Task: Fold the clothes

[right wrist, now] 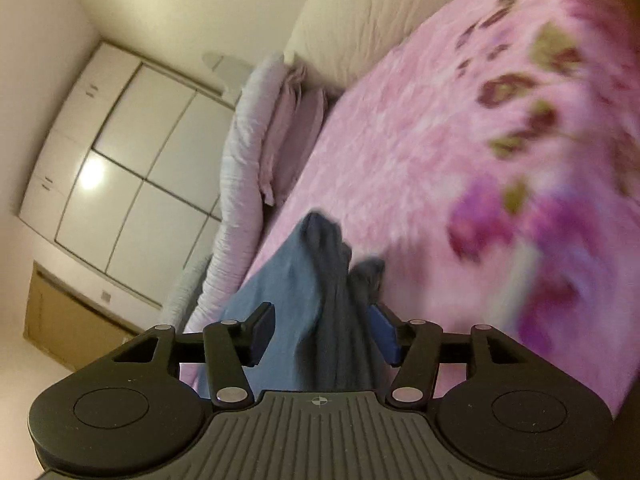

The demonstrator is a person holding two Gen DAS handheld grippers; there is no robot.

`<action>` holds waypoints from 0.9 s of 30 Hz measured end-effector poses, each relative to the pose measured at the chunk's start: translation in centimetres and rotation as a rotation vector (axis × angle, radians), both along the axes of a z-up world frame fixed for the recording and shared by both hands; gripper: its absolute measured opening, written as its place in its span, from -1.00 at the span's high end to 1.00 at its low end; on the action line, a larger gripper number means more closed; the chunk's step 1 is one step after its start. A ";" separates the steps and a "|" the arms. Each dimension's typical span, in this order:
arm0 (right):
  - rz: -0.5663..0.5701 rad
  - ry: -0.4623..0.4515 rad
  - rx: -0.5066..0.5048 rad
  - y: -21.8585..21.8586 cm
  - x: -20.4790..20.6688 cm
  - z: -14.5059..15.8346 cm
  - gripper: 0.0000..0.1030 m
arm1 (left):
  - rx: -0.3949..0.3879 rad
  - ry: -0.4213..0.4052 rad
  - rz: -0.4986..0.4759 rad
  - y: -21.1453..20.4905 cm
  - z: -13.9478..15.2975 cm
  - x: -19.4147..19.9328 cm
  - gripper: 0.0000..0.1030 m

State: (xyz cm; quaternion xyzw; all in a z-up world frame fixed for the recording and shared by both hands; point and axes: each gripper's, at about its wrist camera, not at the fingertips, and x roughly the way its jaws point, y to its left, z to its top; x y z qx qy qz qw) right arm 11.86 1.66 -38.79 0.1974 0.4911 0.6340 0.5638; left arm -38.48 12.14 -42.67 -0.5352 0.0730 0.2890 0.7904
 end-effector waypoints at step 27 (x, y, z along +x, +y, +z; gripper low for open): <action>-0.192 -0.336 -0.135 -4.5 -7.2 1.6 0.72 | 0.220 0.155 -0.143 2.0 2.0 2.0 0.75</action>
